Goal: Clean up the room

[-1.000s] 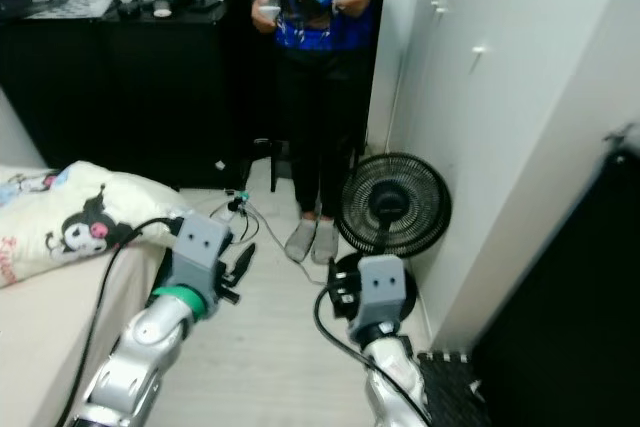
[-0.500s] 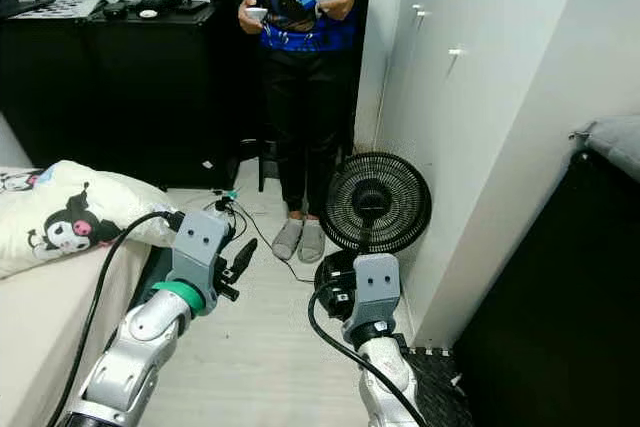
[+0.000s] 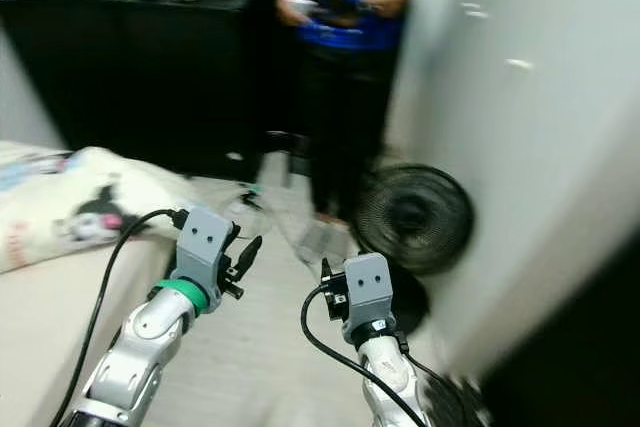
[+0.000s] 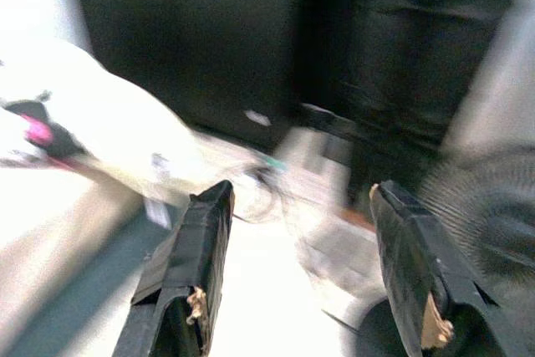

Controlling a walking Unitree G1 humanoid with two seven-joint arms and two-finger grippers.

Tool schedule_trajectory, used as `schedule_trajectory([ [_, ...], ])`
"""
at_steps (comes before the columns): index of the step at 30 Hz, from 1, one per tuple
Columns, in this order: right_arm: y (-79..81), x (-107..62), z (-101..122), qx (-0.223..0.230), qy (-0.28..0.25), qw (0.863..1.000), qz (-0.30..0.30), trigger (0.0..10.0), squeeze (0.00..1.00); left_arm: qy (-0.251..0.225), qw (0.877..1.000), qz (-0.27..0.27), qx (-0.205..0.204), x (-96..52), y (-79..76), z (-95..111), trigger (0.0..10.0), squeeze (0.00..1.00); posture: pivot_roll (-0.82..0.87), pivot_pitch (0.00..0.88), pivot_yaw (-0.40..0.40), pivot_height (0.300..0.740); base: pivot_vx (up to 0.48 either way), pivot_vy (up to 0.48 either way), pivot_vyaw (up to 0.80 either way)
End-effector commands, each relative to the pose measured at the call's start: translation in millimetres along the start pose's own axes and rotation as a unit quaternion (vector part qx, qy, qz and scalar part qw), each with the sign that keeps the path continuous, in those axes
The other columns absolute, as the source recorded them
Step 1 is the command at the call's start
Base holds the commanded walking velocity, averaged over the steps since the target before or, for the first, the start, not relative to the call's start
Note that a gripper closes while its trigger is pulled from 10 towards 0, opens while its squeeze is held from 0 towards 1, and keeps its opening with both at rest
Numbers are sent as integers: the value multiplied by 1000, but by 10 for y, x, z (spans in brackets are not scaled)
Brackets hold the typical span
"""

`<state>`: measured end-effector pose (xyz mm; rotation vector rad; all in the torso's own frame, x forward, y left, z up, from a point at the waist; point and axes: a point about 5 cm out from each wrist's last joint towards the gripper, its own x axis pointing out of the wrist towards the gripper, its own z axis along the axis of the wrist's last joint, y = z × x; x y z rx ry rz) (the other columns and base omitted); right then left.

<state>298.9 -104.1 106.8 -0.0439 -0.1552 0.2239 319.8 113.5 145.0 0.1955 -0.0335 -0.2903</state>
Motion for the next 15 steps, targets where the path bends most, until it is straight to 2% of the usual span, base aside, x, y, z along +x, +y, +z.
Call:
schedule_trajectory([
  [1, -159, -84, -95, 17, 25, 999, -29, 10000, 0, 2, 1000, -21, -9, 15, -126, -14, 10000, 0, -144, 18, 64, 740, 480, 0, 0],
  [7, -217, -98, -104, 16, 26, 999, -33, 10000, 0, 2, 1000, -21, -10, 17, -124, -14, 10000, 0, -146, 18, 65, 740, 480, 0, 0],
  [15, -210, -107, -116, 17, 31, 999, -33, 10000, 0, 3, 1000, -21, -10, 19, -125, -19, 10000, 0, -146, 16, 65, 740, 445, 0, 0],
])
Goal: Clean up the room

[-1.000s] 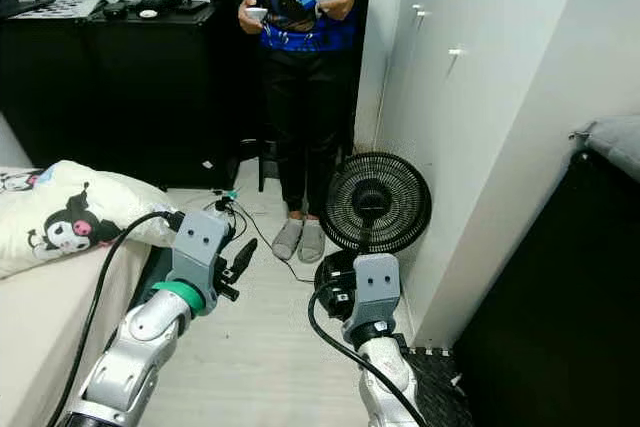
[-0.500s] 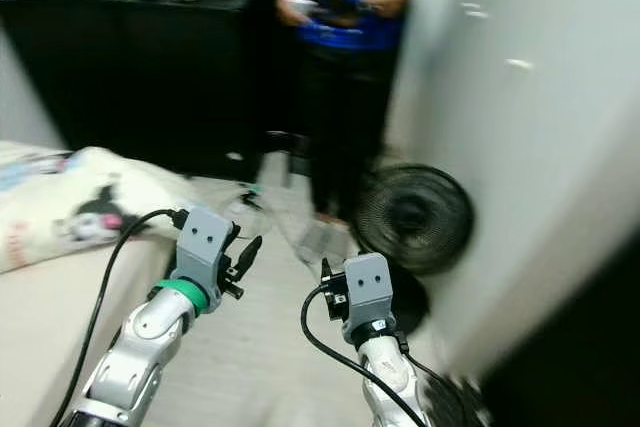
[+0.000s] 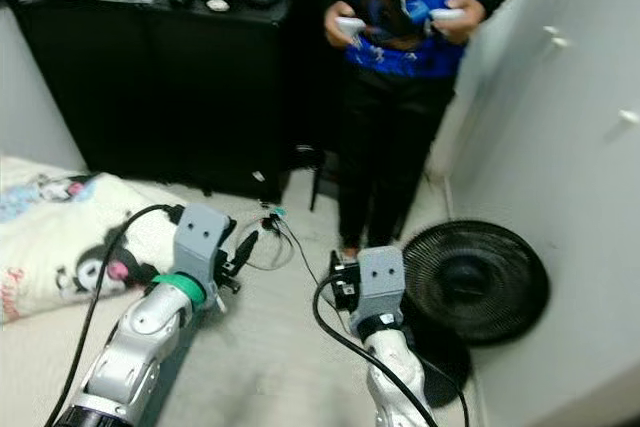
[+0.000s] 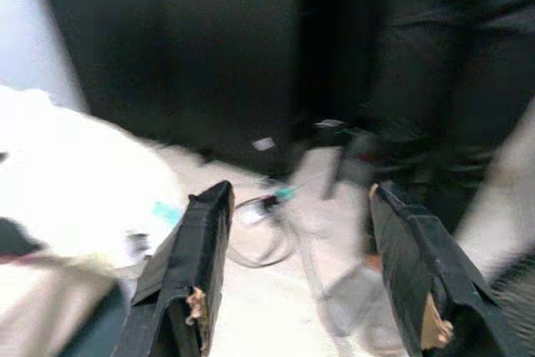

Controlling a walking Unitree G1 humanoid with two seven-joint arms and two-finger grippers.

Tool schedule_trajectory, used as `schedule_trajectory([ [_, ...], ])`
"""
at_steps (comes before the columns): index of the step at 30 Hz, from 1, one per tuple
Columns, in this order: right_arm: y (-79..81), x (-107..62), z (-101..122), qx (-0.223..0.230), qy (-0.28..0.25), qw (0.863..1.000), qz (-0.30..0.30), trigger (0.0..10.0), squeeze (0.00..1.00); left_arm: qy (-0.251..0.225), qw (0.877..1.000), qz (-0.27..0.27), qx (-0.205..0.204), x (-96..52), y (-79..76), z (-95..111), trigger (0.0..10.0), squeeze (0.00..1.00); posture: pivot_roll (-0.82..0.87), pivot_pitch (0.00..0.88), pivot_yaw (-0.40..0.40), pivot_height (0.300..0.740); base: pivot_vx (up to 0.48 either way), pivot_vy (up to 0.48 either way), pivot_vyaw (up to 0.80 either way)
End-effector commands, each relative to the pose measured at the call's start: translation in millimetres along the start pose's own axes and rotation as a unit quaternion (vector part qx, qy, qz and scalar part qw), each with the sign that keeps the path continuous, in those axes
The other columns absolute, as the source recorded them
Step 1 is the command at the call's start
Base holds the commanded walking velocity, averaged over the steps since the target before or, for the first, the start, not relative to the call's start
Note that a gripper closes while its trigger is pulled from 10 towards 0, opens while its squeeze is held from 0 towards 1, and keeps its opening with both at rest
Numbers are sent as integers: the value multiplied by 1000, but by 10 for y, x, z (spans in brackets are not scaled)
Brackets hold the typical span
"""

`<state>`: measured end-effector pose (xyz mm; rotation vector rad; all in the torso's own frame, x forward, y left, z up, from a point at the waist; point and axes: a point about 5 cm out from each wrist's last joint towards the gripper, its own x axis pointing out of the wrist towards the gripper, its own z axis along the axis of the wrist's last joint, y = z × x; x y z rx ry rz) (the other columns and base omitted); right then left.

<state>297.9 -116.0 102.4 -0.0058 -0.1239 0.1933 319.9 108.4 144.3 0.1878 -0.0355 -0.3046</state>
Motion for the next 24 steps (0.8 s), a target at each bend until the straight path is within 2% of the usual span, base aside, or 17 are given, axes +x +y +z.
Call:
schedule_trajectory([
  [1, -102, -61, -75, -2, 18, 1000, -16, 10000, 0, 6, 1000, -13, -6, 4, -75, -24, 10000, 0, -146, 16, 66, 740, 0, 0, 0],
  [6, -97, -73, -122, -23, 34, 999, -4, 10000, 0, 17, 1000, -5, -8, 6, -61, -57, 10000, 0, -146, 14, 66, 740, 0, 0, 0],
  [8, -100, -83, -140, -24, 36, 999, -1, 10000, 0, 25, 1000, -19, -1, -9, -75, -98, 10000, 0, -146, 12, 66, 740, 0, 0, 0],
  [12, -145, -140, -265, -53, 62, 997, 2, 10000, 0, 58, 997, -39, 23, -82, -59, -312, 10000, 0, -149, 8, 67, 740, 0, 0, 759],
  [16, -171, -262, -452, -58, 97, 994, 10, 10000, 0, 103, 993, -32, 45, -172, 35, -551, 10000, 0, -149, 6, 65, 740, 0, 0, 763],
  [19, -179, -352, -558, -56, 119, 991, 13, 10000, 0, 104, 993, -27, 41, -196, 64, -560, 10000, 0, -144, 7, 63, 740, 0, 0, 763],
  [24, -159, -364, -554, -51, 115, 992, 18, 10000, 0, 102, 994, -28, 31, -199, 42, -532, 10000, 0, -147, 10, 65, 740, 0, 0, 763],
])
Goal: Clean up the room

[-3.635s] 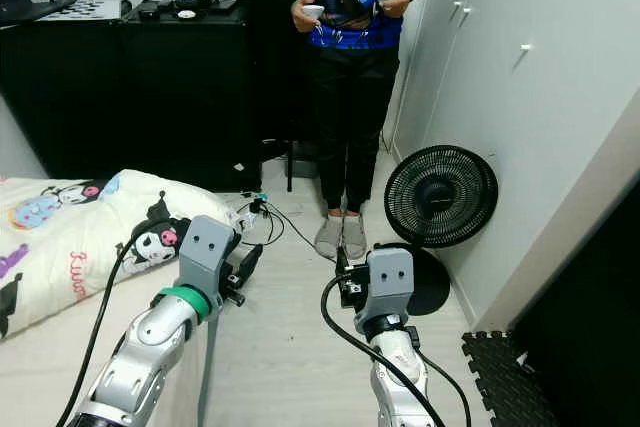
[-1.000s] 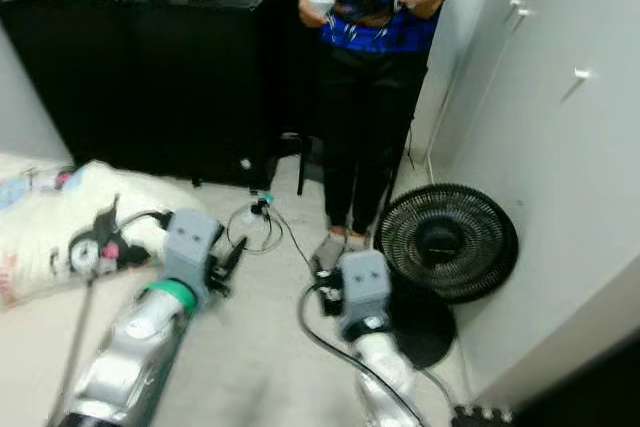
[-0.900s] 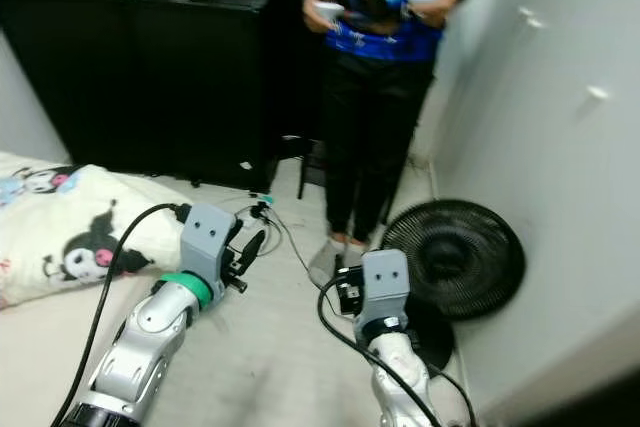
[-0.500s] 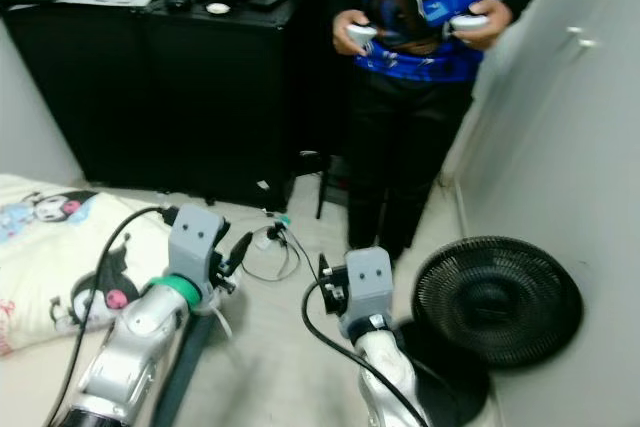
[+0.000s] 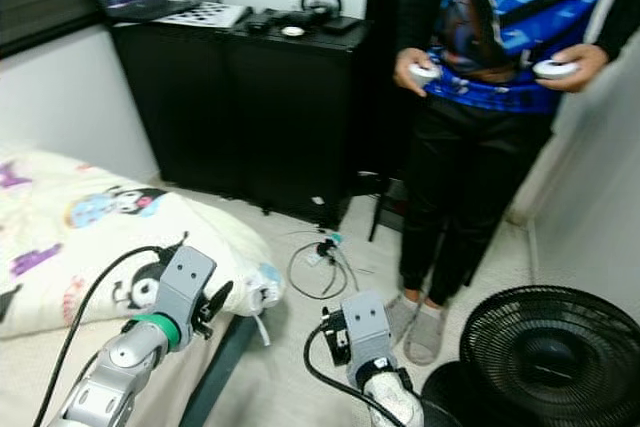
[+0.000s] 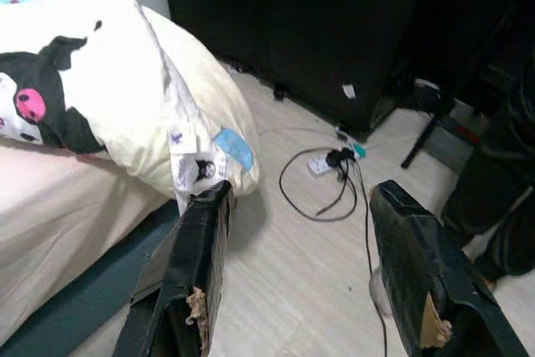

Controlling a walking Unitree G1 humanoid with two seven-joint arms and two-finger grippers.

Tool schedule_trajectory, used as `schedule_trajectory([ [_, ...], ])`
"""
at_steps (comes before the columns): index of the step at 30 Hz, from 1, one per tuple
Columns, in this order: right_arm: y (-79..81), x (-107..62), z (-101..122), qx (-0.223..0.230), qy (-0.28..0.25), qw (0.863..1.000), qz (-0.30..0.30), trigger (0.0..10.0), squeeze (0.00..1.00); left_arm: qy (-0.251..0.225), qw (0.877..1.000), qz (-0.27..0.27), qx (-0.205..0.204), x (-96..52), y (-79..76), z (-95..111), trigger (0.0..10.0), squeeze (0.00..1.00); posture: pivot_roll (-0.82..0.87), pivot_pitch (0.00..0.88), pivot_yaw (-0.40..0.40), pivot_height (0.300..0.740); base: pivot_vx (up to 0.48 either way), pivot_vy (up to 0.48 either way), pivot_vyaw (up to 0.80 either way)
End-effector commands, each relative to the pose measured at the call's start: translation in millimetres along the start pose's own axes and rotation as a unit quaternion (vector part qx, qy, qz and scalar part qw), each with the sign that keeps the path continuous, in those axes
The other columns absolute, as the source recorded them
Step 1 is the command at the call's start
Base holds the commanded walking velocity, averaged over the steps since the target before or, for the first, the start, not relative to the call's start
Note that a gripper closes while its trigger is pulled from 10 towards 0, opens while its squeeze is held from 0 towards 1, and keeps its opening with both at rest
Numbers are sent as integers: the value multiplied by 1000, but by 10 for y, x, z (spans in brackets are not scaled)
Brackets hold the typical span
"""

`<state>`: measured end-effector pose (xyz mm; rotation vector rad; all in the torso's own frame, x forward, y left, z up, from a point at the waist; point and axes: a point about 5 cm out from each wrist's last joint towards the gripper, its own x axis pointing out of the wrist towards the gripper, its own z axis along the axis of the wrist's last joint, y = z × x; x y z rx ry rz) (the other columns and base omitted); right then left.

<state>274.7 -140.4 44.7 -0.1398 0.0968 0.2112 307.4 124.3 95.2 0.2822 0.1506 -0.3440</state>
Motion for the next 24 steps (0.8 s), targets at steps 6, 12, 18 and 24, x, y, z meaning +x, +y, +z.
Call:
schedule_trajectory([
  [6, 26, 36, 109, 3, -25, 1000, 6, 10000, 0, -4, 999, -21, -25, 0, -63, 70, 10000, 0, -149, 18, 66, 740, 0, 0, 759],
  [12, 31, 52, 165, 5, -40, 999, 9, 10000, 0, -13, 1000, -18, -17, 24, -80, 108, 10000, 0, -150, 23, 65, 740, 0, 0, 756],
  [18, 42, 46, 161, 6, -42, 999, 12, 10000, 0, -14, 1000, -19, -16, 33, -100, 113, 10000, 0, -150, 25, 65, 740, 0, 0, 756],
  [24, 42, 41, 167, 8, -43, 999, 12, 10000, 0, -7, 1000, -22, -12, 23, -112, 104, 10000, 0, -151, 28, 67, 740, 0, 0, 756],
])
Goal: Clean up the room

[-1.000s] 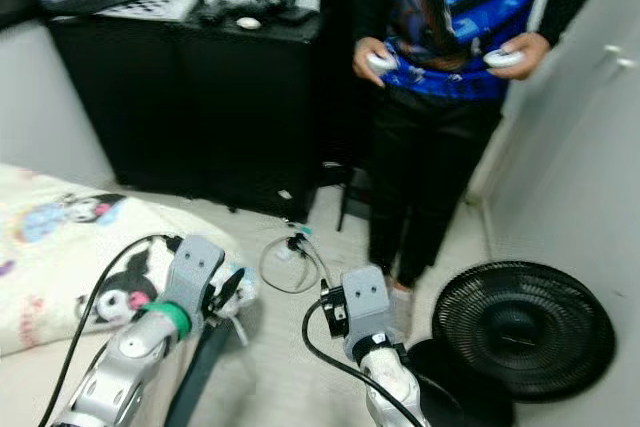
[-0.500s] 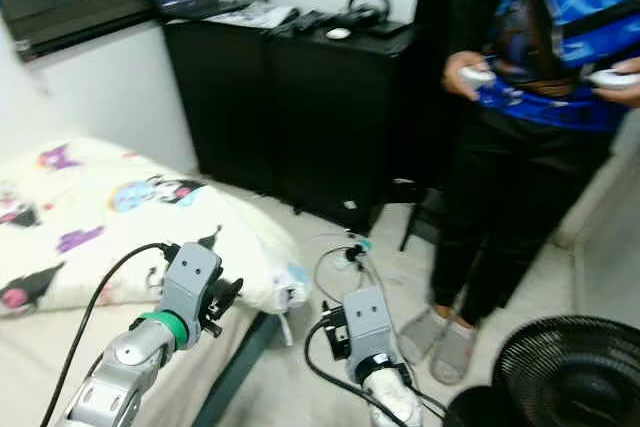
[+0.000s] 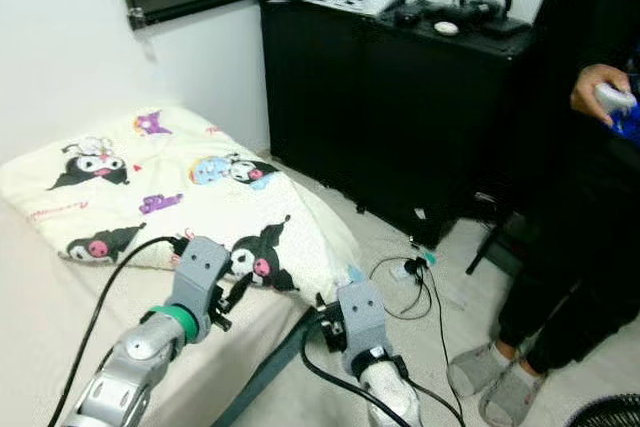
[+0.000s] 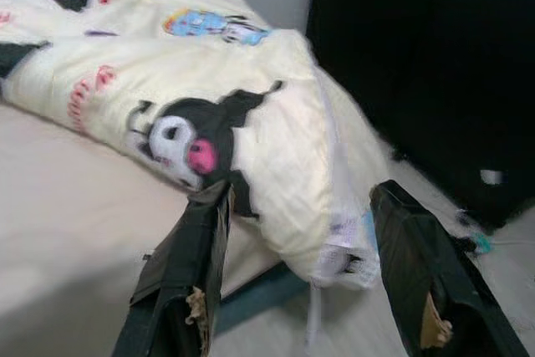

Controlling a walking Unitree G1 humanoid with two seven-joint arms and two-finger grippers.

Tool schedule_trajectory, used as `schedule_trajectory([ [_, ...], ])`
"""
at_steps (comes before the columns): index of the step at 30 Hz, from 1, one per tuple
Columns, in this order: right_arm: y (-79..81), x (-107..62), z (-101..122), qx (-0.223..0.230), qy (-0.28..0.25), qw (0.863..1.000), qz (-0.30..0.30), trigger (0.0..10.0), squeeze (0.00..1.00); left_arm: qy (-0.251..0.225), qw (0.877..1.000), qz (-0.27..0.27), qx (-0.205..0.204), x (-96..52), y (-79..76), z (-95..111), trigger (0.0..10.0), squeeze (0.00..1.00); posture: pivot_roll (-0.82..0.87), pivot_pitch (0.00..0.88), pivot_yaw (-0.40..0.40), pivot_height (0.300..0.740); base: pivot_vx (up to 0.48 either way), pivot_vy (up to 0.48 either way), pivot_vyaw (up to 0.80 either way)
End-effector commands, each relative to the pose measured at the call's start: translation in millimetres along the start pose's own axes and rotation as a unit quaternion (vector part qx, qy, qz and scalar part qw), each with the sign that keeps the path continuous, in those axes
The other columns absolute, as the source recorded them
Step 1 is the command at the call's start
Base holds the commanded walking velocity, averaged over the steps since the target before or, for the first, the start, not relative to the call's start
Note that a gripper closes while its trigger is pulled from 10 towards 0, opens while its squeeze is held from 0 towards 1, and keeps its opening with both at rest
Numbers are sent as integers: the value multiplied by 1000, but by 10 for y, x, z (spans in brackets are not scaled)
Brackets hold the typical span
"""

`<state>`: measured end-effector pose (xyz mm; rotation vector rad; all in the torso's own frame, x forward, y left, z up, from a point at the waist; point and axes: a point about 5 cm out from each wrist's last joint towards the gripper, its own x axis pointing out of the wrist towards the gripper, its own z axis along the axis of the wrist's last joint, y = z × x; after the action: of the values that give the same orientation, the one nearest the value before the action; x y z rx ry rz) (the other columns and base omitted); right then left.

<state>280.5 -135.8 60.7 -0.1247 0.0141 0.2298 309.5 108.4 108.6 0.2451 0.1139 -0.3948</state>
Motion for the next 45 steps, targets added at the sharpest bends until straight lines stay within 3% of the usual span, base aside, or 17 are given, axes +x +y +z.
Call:
schedule_trajectory([
  [1, 32, -4, 5, 6, -2, 1000, 6, 10000, 0, 18, 1000, 3, 1, -24, -1, -78, 10000, 0, -150, 28, 66, 740, 0, 0, 756],
  [39, 66, 8, 59, 13, -15, 1000, 14, 10000, 0, 18, 1000, 4, 10, -19, 11, -77, 10000, 0, -152, 28, 70, 740, 0, 0, 755],
  [45, 53, 13, 67, 23, -15, 1000, 2, 10000, 0, 16, 1000, 2, 14, -15, 0, -79, 10000, 0, -154, 25, 69, 740, 0, 0, 106],
])
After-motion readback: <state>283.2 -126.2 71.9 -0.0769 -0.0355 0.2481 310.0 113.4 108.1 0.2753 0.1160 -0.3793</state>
